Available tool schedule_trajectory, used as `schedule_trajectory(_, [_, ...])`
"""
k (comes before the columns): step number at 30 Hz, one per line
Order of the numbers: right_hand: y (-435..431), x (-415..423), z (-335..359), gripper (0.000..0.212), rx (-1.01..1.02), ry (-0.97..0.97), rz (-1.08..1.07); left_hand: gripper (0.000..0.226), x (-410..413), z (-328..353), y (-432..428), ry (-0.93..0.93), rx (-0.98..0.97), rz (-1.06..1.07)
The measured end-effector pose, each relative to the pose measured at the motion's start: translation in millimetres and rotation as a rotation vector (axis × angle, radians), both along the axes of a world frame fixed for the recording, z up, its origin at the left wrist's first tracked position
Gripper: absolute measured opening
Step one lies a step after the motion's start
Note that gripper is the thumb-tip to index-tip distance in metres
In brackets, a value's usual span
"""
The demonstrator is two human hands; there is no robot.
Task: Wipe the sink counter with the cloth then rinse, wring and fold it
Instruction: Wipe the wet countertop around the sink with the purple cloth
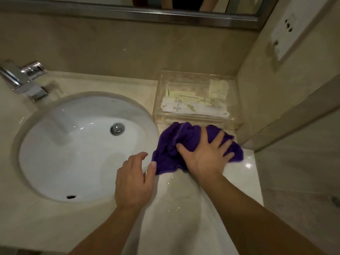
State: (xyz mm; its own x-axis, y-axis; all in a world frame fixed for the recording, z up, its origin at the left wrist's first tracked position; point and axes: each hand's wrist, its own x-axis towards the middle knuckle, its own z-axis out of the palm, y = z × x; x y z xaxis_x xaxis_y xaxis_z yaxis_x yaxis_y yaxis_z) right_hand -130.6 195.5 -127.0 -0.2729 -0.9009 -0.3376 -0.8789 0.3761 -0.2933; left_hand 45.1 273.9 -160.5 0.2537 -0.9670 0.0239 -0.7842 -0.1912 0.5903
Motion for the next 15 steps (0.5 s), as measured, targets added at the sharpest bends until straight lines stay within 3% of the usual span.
schedule_trajectory(7, [1, 71, -6, 0.087, -0.086, -0.01, 0.403, 0.052, 1, -2, 4, 0.121, -0.104, 0.108])
schedule_trajectory(15, [-7, 51, -15, 0.066, -0.281, -0.082, 0.351, 0.063, 0, 1, 5, 0.106, -0.071, 0.089])
